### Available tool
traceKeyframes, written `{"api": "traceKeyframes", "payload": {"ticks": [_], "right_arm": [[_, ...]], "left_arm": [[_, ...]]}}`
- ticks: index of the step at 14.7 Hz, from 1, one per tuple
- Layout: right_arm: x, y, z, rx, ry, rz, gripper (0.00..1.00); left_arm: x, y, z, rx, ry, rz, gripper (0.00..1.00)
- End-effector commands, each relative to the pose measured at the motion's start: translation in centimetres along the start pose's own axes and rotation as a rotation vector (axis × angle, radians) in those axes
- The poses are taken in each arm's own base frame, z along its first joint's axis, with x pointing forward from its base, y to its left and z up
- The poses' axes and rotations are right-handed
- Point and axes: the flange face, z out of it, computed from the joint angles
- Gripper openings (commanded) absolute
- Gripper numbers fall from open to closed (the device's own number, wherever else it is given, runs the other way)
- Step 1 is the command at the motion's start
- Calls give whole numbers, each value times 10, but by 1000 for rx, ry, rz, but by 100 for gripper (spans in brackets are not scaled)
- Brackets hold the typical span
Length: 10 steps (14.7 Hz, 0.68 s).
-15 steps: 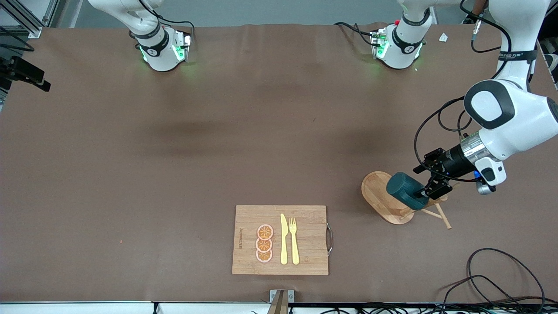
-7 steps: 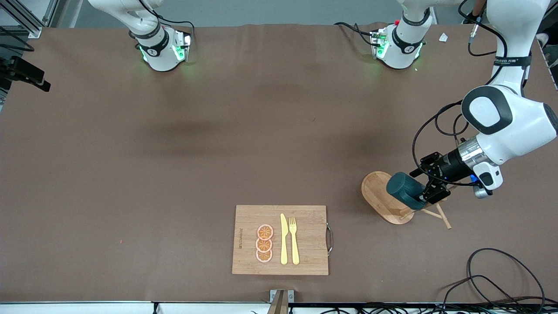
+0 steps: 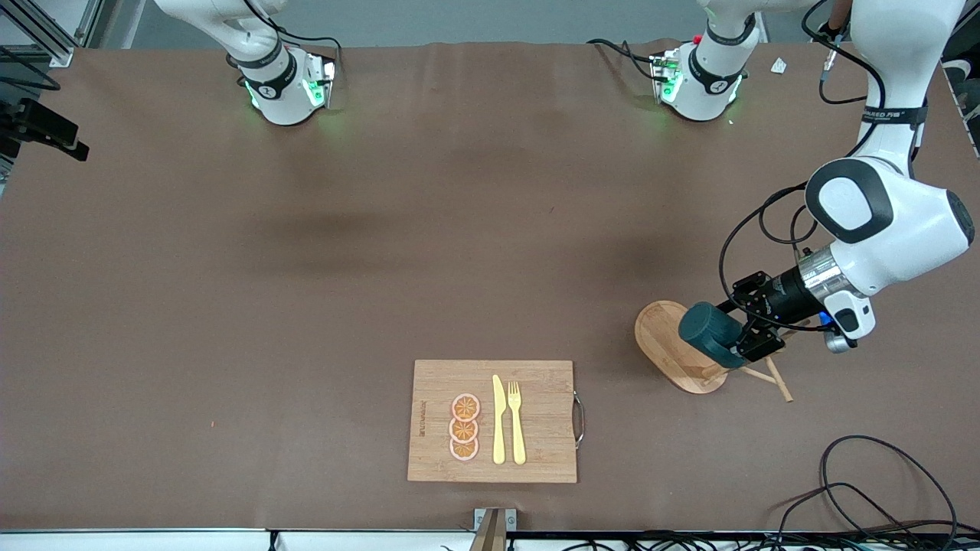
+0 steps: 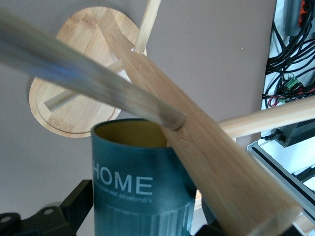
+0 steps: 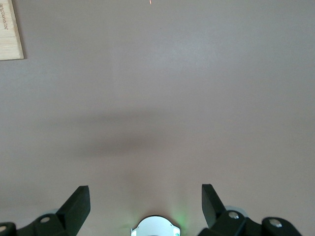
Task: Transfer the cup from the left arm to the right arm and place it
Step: 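Reach the left gripper to the teal mug on the stand and grasp it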
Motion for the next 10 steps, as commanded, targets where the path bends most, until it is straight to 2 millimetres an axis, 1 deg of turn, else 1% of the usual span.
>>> {"api": "traceKeyframes", "payload": {"ticks": [1, 7, 8, 10], "right_arm": [[-5, 0, -2, 4, 10, -11, 100], [-5, 0, -3, 4, 12, -11, 100], [-4, 0, -2, 4, 11, -11, 100], [-4, 0, -2, 4, 10, -11, 100]], "left_arm": [[-1, 5, 5, -19, -11, -11, 90], [-7, 6, 4, -14, -15, -6, 75], [-9, 7, 2, -15, -15, -10, 74], [-21, 9, 1, -8, -25, 7, 74]]}}
